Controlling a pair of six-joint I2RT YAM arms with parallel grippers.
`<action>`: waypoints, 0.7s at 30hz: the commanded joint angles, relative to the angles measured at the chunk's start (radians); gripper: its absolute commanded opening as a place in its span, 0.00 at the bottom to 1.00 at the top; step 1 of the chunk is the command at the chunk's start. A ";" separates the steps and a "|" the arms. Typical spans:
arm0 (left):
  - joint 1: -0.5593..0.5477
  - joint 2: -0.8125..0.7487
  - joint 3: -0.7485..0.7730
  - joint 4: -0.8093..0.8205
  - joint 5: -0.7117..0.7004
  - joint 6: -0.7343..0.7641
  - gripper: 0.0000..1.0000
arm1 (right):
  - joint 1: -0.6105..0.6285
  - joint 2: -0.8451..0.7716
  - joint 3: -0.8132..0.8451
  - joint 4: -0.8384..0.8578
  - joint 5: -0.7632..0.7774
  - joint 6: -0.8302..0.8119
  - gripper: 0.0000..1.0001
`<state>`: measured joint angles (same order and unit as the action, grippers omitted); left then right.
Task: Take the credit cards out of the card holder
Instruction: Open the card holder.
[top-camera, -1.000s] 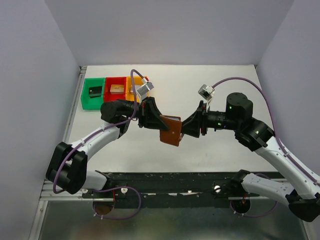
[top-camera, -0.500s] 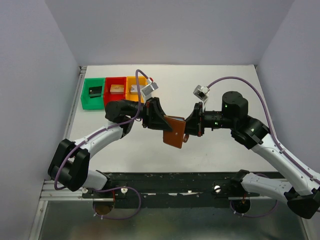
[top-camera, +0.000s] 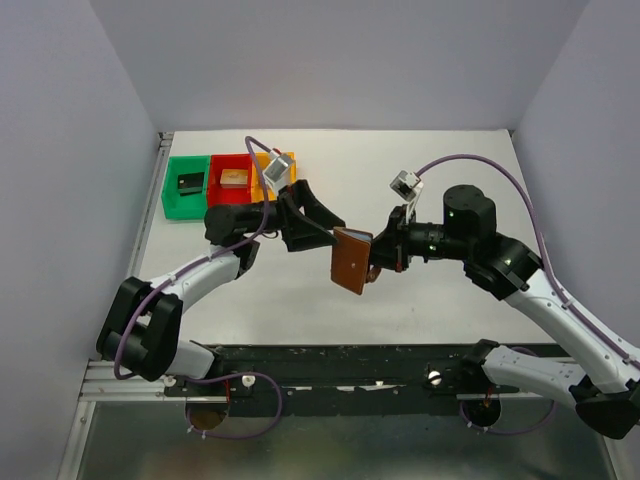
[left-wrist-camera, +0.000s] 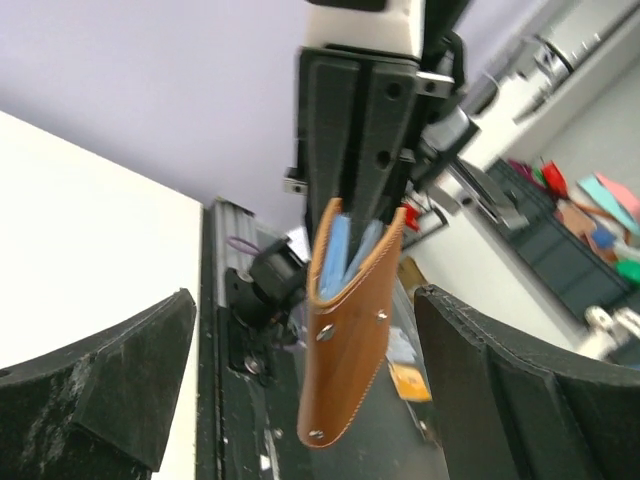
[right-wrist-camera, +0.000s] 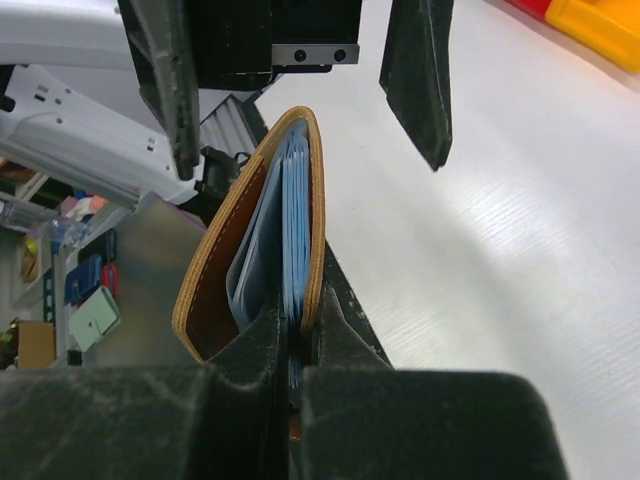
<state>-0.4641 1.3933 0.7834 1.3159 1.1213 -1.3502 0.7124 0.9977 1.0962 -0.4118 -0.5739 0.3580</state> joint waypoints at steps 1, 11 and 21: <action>0.045 -0.025 -0.068 0.076 -0.147 0.119 0.99 | 0.002 -0.022 0.063 -0.083 0.178 -0.021 0.00; 0.002 -0.321 0.057 -1.214 -0.808 0.787 0.99 | 0.002 0.022 0.131 -0.308 0.669 -0.053 0.00; -0.010 -0.333 -0.142 -0.878 -0.802 0.513 0.99 | 0.004 0.153 0.137 -0.381 0.885 -0.093 0.00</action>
<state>-0.4595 1.0496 0.7254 0.2909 0.3477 -0.7406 0.7128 1.1351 1.2121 -0.7509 0.2096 0.2817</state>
